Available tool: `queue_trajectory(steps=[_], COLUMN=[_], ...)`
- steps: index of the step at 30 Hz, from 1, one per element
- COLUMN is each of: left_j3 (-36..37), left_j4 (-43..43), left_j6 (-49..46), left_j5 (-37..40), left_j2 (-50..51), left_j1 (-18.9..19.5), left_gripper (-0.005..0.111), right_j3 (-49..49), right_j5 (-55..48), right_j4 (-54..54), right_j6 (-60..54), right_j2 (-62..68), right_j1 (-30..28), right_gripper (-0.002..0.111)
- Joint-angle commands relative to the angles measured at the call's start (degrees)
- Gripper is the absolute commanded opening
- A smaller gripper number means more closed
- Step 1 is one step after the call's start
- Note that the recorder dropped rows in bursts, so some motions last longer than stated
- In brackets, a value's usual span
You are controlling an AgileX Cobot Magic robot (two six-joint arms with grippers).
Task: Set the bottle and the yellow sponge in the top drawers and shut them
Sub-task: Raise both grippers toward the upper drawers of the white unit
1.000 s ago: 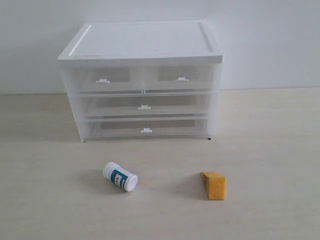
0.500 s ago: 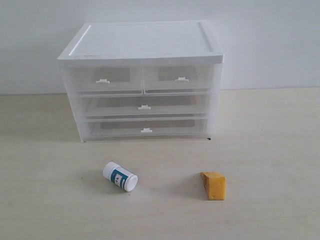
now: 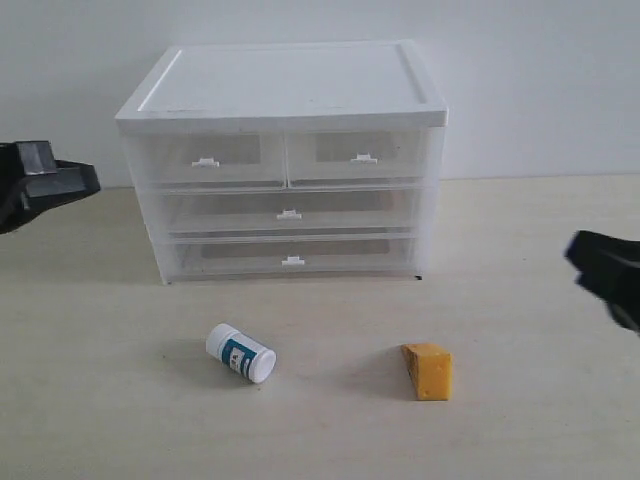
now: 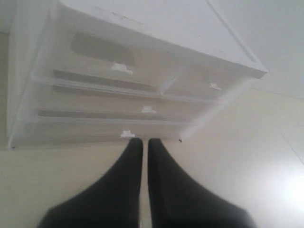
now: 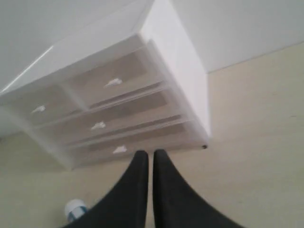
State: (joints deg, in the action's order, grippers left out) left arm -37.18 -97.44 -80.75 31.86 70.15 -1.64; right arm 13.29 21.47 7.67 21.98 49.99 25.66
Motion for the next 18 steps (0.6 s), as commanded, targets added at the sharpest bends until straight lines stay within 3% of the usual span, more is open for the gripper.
queue_trajectory(steps=[1,4,7,12,18], left_j3=[-3.5,-6.5,-9.0,-11.7,-15.8], left_j4=[-2.5,-2.5,-2.5,-2.5,-2.5], left_j6=[-5.9,-4.5,-4.5,-6.7,-6.8], left_j5=[9.3,13.1,13.4,13.3,13.0], left_j2=[7.3,12.7,16.6,20.0,22.2], left_j1=[-0.2,-0.2,-0.2,-0.2,-0.2], left_gripper=[0.004,0.004,0.004,0.004,0.006], right_j3=[6.1,11.1,14.2,19.7,27.2], right_j5=[4.0,4.4,12.0,28.1,36.8], right_j4=[-9.5,-20.7,-32.0,-47.0,-51.2], right_j6=[7.1,19.6,34.5,53.1,65.3], right_j2=[12.8,21.5,27.7,37.4,47.2], right_j1=[5.8,5.6,3.2,-6.1,-12.5], right_gripper=[0.000,0.000,0.000,0.000,0.000])
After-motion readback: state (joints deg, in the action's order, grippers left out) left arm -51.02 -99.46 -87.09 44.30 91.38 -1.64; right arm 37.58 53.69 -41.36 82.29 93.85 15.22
